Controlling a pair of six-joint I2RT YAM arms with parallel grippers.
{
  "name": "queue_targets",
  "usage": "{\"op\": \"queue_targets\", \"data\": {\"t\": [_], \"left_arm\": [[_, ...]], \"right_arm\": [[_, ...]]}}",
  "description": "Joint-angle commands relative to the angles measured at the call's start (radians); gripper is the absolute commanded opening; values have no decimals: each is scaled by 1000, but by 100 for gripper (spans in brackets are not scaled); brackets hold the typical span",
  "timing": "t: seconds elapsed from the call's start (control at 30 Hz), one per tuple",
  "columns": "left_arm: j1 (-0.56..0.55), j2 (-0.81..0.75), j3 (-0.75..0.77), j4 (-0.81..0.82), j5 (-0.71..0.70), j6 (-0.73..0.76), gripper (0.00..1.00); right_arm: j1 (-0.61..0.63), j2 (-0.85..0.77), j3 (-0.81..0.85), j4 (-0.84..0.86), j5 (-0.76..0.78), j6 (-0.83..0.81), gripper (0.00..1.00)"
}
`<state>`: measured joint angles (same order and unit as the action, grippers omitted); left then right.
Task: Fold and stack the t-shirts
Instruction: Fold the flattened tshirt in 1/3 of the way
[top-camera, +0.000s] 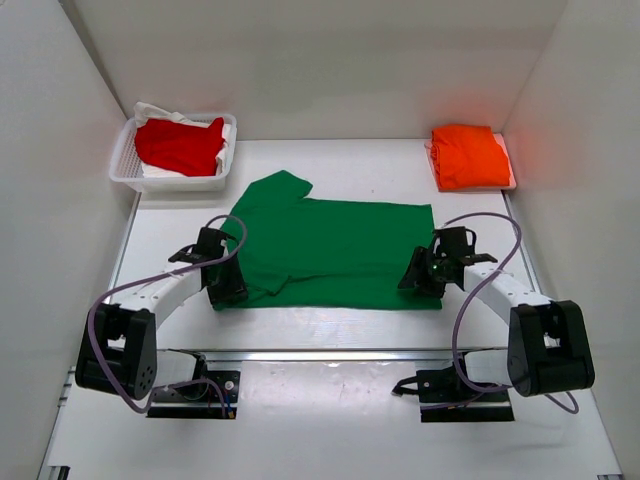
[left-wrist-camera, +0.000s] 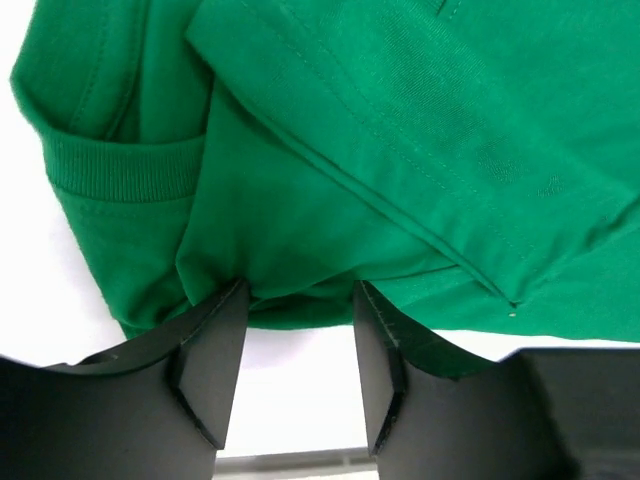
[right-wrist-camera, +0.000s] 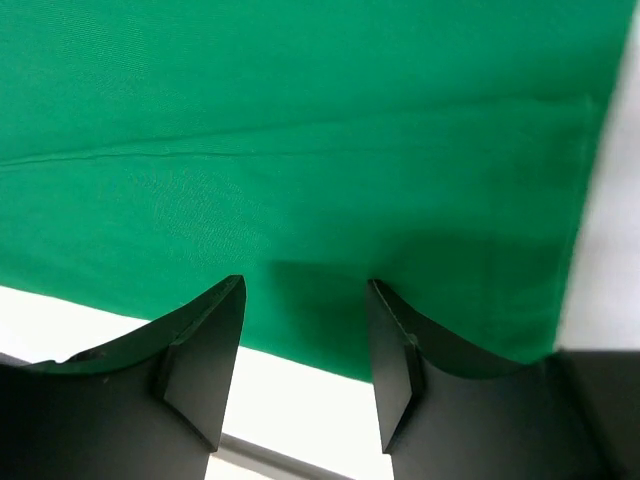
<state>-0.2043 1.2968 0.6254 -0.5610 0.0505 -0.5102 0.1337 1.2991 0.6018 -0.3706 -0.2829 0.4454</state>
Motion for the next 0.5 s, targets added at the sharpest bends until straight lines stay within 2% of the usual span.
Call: {"op": "queue_targets", "data": {"t": [0.0,0.1,0.17,0.27,0.4,0.47], "left_arm": [[-17,-25,8,-143,-46,52,56],[-101,-45,22,-213,-49,45,53],[-116,-53,40,-256,-38,42,52],[-92,-79,53,-318,50,79,51],[-38,-186,118,-393,57,105,52],[-6,-209,189,-405,90,127,62]], "right_arm": [[-22,-40,-28,-66,-12,1,49],[-31,-38,-23,-143,-31,-19,49],[-25,-28,-13,-198,-42,-43,49],[6,-50,4,-327,-35,-65,50],[26,-177,42,-453,16,-71,50],[-18,-233,114,-501,33,-92,49]]}}
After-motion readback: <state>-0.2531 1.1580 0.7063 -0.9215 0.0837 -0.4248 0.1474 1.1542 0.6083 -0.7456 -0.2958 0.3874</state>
